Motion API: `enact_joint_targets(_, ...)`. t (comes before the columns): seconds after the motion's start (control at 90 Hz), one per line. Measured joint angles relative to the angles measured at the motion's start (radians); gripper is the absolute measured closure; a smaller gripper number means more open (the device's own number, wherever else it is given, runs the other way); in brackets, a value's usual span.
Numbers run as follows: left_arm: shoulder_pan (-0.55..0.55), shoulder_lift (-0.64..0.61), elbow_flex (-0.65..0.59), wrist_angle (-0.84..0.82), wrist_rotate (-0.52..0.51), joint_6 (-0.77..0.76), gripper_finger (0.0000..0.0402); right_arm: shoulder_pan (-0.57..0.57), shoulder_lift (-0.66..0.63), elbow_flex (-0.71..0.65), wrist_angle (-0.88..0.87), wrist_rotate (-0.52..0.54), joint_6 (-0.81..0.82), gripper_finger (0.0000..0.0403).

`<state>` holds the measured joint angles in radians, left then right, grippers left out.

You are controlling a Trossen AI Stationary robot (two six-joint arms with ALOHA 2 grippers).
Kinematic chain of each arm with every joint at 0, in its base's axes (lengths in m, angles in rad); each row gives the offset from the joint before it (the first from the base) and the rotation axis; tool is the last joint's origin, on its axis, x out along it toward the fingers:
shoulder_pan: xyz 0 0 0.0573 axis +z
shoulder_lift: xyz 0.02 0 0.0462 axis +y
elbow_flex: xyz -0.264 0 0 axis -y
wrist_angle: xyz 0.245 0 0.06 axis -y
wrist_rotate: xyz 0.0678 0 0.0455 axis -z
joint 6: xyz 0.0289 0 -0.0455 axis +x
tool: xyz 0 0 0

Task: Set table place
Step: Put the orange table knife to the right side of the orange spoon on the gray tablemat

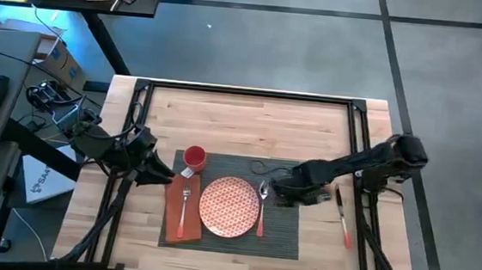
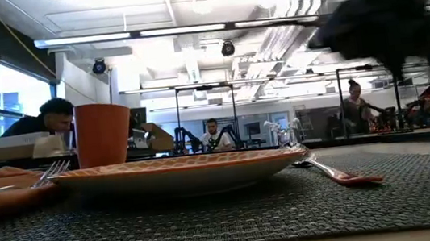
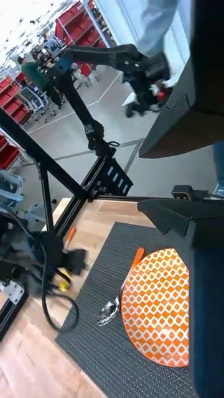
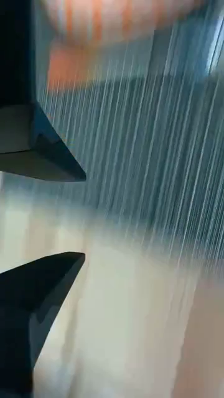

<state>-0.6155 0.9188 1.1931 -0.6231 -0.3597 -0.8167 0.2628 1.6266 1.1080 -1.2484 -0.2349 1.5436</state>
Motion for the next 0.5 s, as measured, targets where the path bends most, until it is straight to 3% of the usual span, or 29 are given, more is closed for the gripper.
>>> enact_joint_targets(0.044, 0.0, 0.0, 0.0, -0.001, -0.012, 0.0, 0.0302, 0.002, -0.02, -0.026, -0.064, -0.012, -0.057, 0.023)
enact_joint_targets(0.156, 0.0, 0.0, 0.0, 0.0, -0.045, 0.001, 0.0302, -0.002, -0.076, -0.159, -0.031, -0.107, -0.155, 0.0239)
enact_joint_targets(0.367, 0.022, 0.0, 0.0, 0.001, -0.083, -0.039, 0.0302, 0.007, -0.147, -0.417, 0.121, -0.286, -0.183, 0.0245)
enact_joint_targets(0.5, 0.043, 0.0, 0.0, 0.001, -0.102, -0.046, 0.0302, 0.008, -0.169, -0.519, 0.217, -0.34, -0.183, 0.0245)
